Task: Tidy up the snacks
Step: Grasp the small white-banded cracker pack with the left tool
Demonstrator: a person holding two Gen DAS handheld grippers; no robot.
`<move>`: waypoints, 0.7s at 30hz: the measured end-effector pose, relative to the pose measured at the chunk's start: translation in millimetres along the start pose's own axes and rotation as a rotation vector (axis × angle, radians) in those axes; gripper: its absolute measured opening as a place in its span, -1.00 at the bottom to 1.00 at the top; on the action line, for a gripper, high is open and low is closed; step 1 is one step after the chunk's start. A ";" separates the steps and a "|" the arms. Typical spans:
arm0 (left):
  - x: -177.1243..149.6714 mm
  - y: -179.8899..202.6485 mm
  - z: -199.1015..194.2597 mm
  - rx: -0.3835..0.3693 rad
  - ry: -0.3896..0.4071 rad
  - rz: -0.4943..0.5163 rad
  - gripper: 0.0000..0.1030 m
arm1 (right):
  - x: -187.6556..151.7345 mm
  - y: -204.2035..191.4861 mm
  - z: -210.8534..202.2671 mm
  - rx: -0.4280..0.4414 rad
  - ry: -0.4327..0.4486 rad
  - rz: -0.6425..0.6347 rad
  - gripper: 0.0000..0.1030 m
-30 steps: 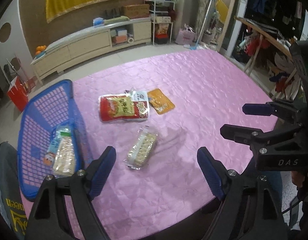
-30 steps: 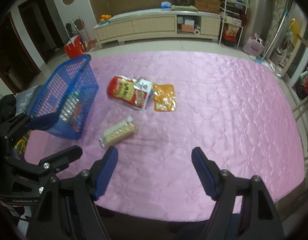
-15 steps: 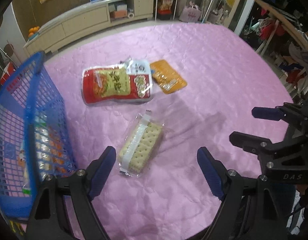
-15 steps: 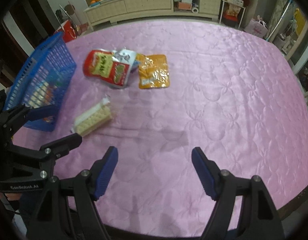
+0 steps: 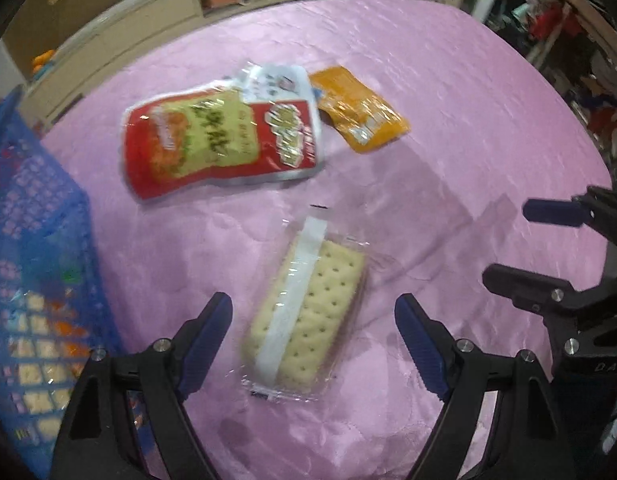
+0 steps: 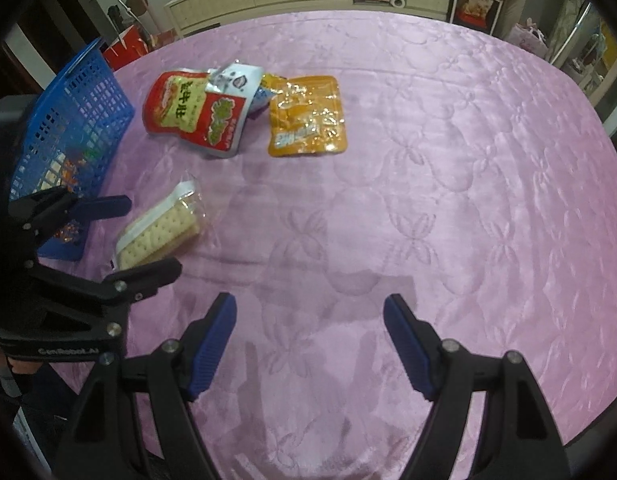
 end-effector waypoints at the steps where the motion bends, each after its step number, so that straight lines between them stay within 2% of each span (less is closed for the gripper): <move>1: 0.4 -0.1 1.7 0.002 0.000 0.004 0.59 | -0.2 0.8 -0.1 0.001 0.000 0.000 0.55; 6: 0.5 2.1 12.7 -0.003 -0.010 0.018 0.59 | 1.8 5.1 -1.7 -0.005 0.001 0.006 0.55; 7: -1.5 2.6 15.0 0.003 -0.013 0.021 0.48 | 2.7 7.1 -2.8 -0.002 0.004 0.010 0.55; 8: -2.0 2.8 17.3 0.007 -0.017 0.024 0.29 | 3.1 9.7 -3.9 0.001 0.005 0.015 0.55; 9: -3.5 4.5 20.4 0.014 -0.026 0.024 0.26 | 3.7 11.7 -4.7 0.005 0.003 0.018 0.55; 11: -6.6 4.3 19.1 0.022 -0.009 0.032 -0.01 | 5.0 14.7 -5.6 0.008 0.001 0.020 0.55; 15: -13.1 7.5 14.9 0.031 -0.001 0.027 -0.10 | 12.1 18.9 -7.9 0.004 0.000 0.032 0.55; 21: -10.8 6.1 -1.7 0.039 0.056 -0.046 -0.11 | 30.5 15.9 -13.6 0.015 0.015 0.023 0.55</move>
Point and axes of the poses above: each gripper's, at about its wrist camera, not at the fingertips, and z roughly the way its jaws point, y to its right, x to its top, the point moved 5 cm from there along z, roughly the way its jaws point, and after that the axes turned 13 degrees about z, right-handed, at the moved point
